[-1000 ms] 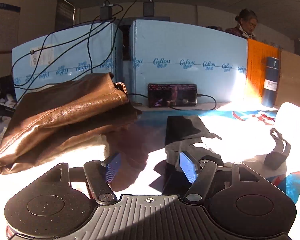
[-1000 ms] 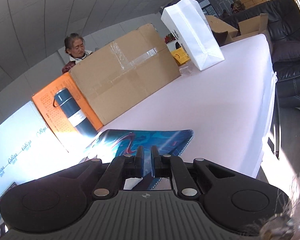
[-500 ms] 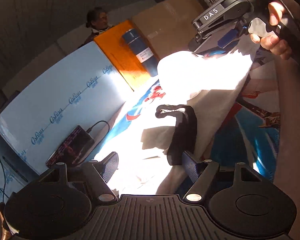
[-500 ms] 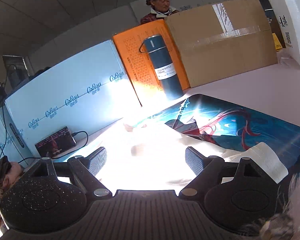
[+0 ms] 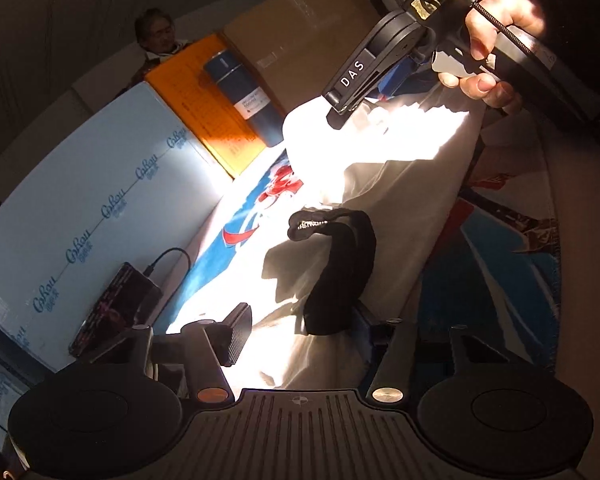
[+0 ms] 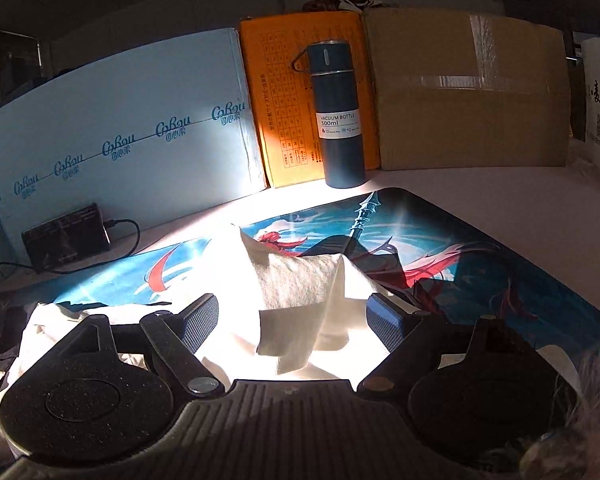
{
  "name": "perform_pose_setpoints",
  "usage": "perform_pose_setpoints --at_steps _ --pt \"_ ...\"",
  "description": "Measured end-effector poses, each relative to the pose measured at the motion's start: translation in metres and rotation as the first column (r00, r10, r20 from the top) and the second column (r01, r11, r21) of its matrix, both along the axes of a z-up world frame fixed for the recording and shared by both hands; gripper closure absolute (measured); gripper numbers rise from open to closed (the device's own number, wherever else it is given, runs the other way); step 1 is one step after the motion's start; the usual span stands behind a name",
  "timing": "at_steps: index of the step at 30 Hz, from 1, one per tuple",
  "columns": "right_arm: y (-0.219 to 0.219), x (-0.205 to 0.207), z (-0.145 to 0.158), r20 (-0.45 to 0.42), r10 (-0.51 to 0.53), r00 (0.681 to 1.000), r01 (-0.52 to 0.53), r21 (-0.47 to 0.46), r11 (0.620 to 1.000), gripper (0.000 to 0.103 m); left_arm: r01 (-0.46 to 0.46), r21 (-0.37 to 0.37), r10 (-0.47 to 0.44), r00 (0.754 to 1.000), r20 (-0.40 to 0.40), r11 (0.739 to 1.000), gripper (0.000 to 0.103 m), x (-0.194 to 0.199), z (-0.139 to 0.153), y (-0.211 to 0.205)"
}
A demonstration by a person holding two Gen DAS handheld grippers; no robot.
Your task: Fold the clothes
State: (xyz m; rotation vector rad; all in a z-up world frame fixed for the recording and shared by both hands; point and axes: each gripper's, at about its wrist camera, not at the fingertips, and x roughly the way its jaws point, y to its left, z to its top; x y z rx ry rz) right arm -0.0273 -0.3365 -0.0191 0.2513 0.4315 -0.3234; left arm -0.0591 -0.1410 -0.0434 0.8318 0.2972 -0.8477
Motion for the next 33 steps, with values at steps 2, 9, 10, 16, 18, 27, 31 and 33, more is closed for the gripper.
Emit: perform_pose_setpoints --at_steps 2,9,10,16,18,27,31,33 --pt "-0.001 0.001 0.0 -0.005 0.0 1.0 0.0 -0.011 1.0 0.059 -0.004 -0.048 0.001 0.998 -0.068 0.999 0.086 0.008 0.003 0.004" --pt "-0.008 0.003 0.007 0.033 -0.029 0.999 0.033 -0.124 0.992 0.098 -0.123 -0.242 0.137 0.99 0.042 0.963 0.091 0.032 0.036 0.006" --pt "-0.009 0.005 0.009 0.045 -0.037 0.998 0.043 -0.145 0.988 0.098 -0.142 -0.284 0.164 0.985 0.057 0.948 0.091 0.041 0.042 0.003" --pt "-0.034 0.023 0.018 0.054 -0.114 0.992 0.123 -0.227 0.966 0.1 -0.207 -0.464 0.267 0.961 0.068 0.862 0.092 0.104 0.074 -0.025" --pt "-0.045 0.03 0.019 0.047 -0.133 0.99 0.141 -0.253 0.957 0.1 -0.232 -0.491 0.29 0.956 0.044 0.84 0.093 0.128 0.078 -0.038" --pt "-0.091 0.085 0.017 -0.052 -0.193 0.98 0.164 -0.344 0.925 0.1 -0.337 -0.409 0.348 0.936 -0.05 0.848 0.093 0.225 0.053 -0.113" --pt "-0.12 0.11 0.005 -0.162 -0.161 0.974 0.109 -0.287 0.952 0.1 -0.37 -0.307 0.355 0.929 -0.107 0.877 0.089 0.251 0.024 -0.138" --pt "-0.129 0.12 -0.004 -0.207 -0.162 0.965 0.101 -0.277 0.955 0.096 -0.401 -0.272 0.378 0.916 -0.133 0.875 0.084 0.26 0.012 -0.143"
